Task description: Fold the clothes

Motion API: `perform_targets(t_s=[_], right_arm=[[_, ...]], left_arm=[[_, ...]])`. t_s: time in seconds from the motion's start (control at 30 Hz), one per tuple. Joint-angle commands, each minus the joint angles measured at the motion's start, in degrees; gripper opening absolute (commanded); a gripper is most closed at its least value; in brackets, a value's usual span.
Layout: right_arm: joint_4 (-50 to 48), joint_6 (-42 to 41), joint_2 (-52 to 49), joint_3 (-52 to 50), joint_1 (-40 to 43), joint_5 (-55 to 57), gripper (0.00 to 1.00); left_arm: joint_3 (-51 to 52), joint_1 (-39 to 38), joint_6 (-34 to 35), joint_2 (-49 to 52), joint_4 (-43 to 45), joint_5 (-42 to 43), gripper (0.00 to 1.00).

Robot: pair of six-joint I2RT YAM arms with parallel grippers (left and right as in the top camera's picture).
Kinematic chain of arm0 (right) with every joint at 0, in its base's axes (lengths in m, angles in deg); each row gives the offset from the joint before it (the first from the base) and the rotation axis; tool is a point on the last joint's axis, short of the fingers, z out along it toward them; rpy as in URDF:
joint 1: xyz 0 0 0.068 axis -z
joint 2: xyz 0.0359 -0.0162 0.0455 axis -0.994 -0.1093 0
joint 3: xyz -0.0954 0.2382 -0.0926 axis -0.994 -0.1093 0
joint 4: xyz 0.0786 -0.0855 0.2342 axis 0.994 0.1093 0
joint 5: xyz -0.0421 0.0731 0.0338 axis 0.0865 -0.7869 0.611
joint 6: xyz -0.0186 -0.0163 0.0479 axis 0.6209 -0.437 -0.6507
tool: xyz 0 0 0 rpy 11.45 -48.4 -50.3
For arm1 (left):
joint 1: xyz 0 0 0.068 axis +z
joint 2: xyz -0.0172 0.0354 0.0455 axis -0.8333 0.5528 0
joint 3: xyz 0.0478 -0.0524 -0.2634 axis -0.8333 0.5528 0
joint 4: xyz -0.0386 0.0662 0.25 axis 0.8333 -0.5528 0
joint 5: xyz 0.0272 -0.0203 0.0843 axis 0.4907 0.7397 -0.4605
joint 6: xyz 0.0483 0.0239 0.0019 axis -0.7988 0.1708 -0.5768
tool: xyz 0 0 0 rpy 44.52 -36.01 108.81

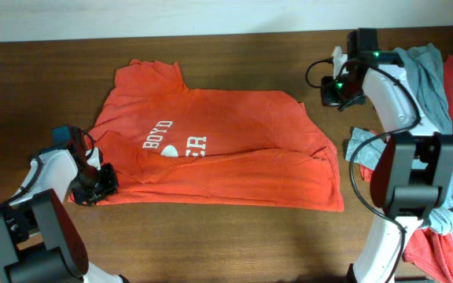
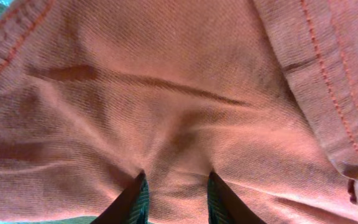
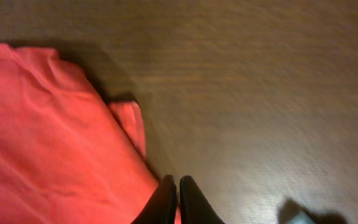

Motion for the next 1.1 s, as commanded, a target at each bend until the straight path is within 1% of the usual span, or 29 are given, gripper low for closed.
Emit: perform_targets(t_s=[0.0,0.23,0.57,1.07], right_arm=[[-2.32,-0.11,-2.89,0.79,-2.43,-2.01,0.09],[-5.88,-0.17,-5.60,0.79,-3.87,-1.88,0.09],[-6.58,-0.35,-8.94,0.74,-4.48,-3.56,0.09],[-7.69,-0.33,-9.27,0.74,-4.48,-2.56,0.08]], left_arm=[[0.42,0.20,0.35,-1.66,0.20,0.50,0.31],[0.42,0.20,0.33,-1.66,0.20,0.48,0.31],[0.42,0.20,0.33,-1.66,0.15,0.48,0.31],[0.42,0.20,0.33,-1.66,0.15,0.46,0.32]])
